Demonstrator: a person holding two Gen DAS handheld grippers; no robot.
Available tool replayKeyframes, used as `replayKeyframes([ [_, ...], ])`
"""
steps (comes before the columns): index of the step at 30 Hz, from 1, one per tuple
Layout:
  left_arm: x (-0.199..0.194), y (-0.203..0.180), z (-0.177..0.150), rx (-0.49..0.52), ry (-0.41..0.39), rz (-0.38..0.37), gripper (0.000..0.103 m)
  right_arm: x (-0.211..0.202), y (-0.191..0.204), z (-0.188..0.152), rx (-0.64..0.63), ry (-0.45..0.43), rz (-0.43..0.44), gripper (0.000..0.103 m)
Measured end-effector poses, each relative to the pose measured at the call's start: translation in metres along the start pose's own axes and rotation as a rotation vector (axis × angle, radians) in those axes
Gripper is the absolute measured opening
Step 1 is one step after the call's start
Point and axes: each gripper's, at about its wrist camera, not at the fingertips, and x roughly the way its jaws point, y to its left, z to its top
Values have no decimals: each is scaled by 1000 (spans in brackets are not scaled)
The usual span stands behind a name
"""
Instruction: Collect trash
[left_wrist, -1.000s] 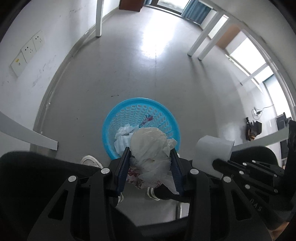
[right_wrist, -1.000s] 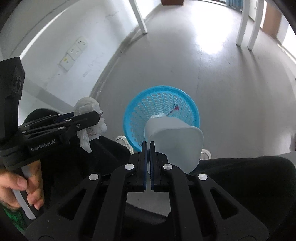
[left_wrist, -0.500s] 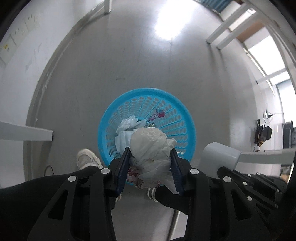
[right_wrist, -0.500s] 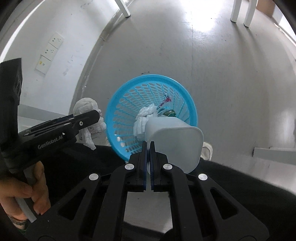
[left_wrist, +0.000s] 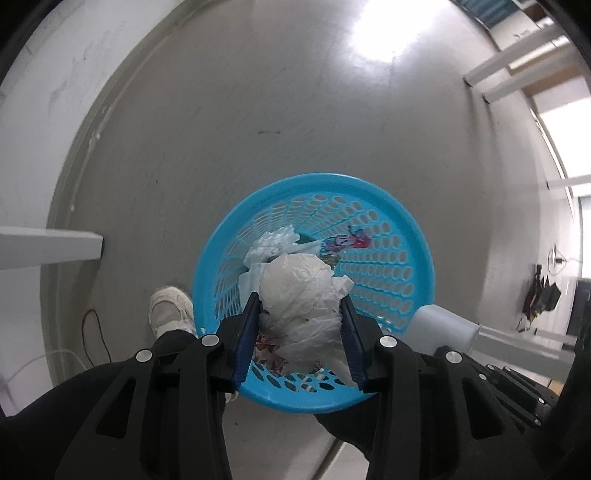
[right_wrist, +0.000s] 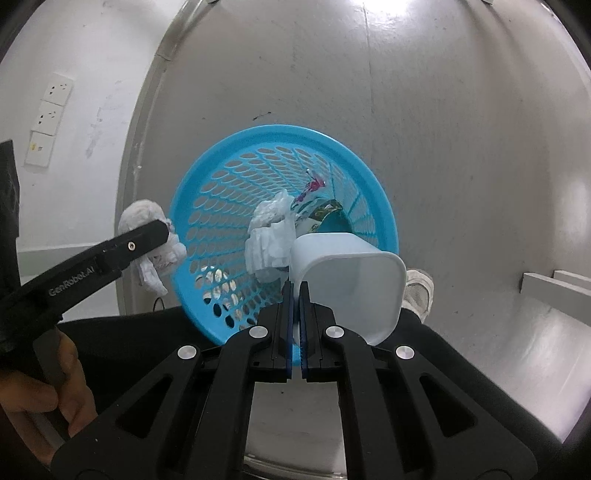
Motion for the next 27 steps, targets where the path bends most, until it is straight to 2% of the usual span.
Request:
replayKeyframes([
  [6,4,-1,5,-18,10,-23,42,13,-4,11,16,18,5,2],
  [8,6,0,7,-33,14,-33,46,13,-6,13,28,27,9,2],
  [10,6,2,10,-59,20,-64,57,14,-10,15,49,34,11,5],
  [13,0,-1,12,-52,-14,-53,58,11,-13,15,59,28,-3,19],
  [17,-7,-8,9,-10,-27,-12,58,8,-10,12,35,22,-24,20],
  [21,-18,-14,2,49,-33,25,58,-1,-4,2,-5,18,-81,26],
  [23,-26,-11,-4,52,-30,18,58,-9,-1,-4,-17,12,-103,26],
  [25,-34,-10,-11,69,-19,-3,66,-20,2,-13,-25,-9,-107,26],
  [27,-43,-15,-20,114,-14,-14,68,-32,4,-20,-33,-33,-118,29],
])
